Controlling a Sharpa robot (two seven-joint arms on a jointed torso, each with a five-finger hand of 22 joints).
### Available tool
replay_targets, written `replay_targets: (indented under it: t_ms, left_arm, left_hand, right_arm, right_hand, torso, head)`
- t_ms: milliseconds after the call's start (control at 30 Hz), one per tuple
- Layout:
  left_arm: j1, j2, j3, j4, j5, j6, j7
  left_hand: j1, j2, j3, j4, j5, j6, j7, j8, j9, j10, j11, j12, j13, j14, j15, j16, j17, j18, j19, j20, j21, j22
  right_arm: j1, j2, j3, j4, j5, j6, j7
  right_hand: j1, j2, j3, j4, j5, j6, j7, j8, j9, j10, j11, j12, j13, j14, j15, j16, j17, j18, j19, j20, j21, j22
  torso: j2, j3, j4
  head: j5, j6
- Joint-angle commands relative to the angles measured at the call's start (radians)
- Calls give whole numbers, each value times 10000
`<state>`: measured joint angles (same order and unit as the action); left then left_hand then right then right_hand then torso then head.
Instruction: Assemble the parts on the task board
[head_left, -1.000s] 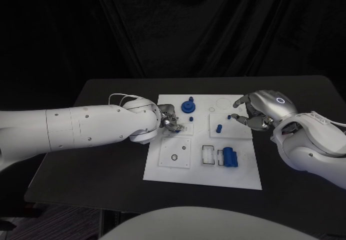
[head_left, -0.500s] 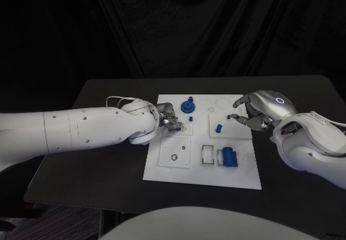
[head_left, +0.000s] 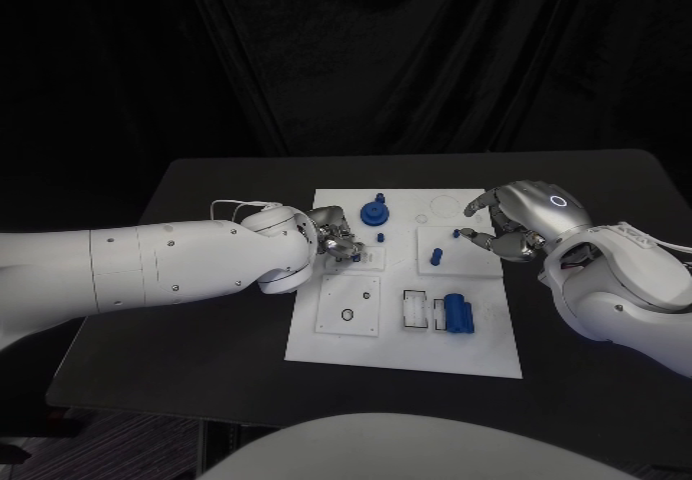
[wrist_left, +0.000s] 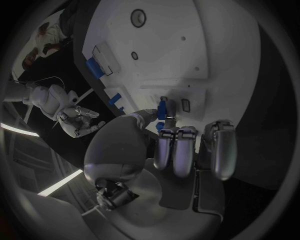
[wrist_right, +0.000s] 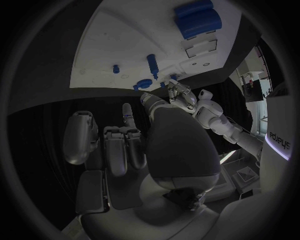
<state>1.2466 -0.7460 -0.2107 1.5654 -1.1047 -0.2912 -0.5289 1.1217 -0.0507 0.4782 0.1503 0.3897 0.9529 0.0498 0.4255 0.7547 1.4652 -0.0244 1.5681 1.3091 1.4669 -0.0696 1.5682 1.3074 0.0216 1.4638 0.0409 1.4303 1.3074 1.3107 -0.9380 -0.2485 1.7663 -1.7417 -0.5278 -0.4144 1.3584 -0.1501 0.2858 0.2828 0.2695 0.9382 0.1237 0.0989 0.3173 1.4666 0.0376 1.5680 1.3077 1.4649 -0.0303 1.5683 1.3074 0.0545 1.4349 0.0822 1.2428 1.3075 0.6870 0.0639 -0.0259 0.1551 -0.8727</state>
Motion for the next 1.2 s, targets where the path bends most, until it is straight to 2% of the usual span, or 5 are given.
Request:
replay_targets:
  t_ms: [33, 200, 600, 833, 1200]
  left_arm:
    - [-72, 25, -1, -35, -104, -127, 155]
    - [-133, 22, -1, -59, -167, -138, 158]
    - [-209, -24, -1, -31, -309, 48, 69]
    - [-225, -49, -1, -15, -317, 163, -20]
    - [-231, -88, -1, -16, -319, 379, -71]
  left_hand:
    - [-84, 46, 14, 48, -321, -120, 10, -105, -36, 1056, 41, 27, 2617, 1039, 8, 26, 2634, 227, 85, 27, -138, 2025]
    - [-139, 48, -132, 192, -606, -168, 49, -234, -76, 1056, 77, 27, 2617, 1039, 38, 26, 2634, 268, -6, 50, -316, 1959]
    - [-262, -41, -498, 416, -898, -209, 105, -413, -142, 1056, 130, 27, 2617, 1039, 82, 26, 2634, 316, -106, 92, -546, 1874]
    - [-532, -207, -1434, 856, -1454, -171, 191, -710, -297, 1056, 210, 27, 2617, 1039, 157, 26, 2634, 341, -136, 165, -742, 1810]
    - [-622, -187, -1813, 1080, -1591, -134, 218, -825, -355, 1056, 239, 27, 2617, 1039, 181, 26, 2634, 374, -197, 186, -913, 1754]
  right_arm:
    - [-27, -19, 7, 25, 20, 52, -214]
    - [-30, -26, 7, 19, 86, 75, -219]
    - [-44, -34, 7, 21, 164, 154, -247]
    - [-51, -40, 7, 28, 168, 208, -284]
    - [-56, -46, 7, 33, 169, 300, -345]
  right_hand:
    - [121, -8, 95, 0, 57, 65, 2, -24, -26, 1042, 59, 28, 2631, 1059, 55, 25, 2634, 204, -42, 5, -58, 1629]
    - [120, -10, 96, 3, 59, 67, 3, -26, -29, 1042, 60, 28, 2631, 1059, 56, 25, 2634, 204, -42, 6, -58, 1630]
    - [120, -10, 96, 3, 59, 67, 3, -26, -29, 1042, 60, 28, 2631, 1059, 56, 25, 2634, 204, -42, 6, -58, 1630]
    - [118, -6, 106, 12, 71, 81, 6, -28, -38, 1042, 65, 28, 2631, 1059, 58, 25, 2634, 204, -40, 6, -58, 1630]
    - [125, -5, 113, 10, 80, 88, 5, -28, -41, 1042, 64, 28, 2631, 1059, 59, 25, 2634, 206, -43, 7, -70, 1627]
  torso:
    - [0, 2, 2]
    - [0, 0, -3]
    - [-6, 1, 3]
    - [1, -1, -1]
    - [2, -2, 0]
  head:
    - [-16, 1]
    - [-15, 1]
    - [-11, 1]
    - [-6, 1]
    - [22, 1]
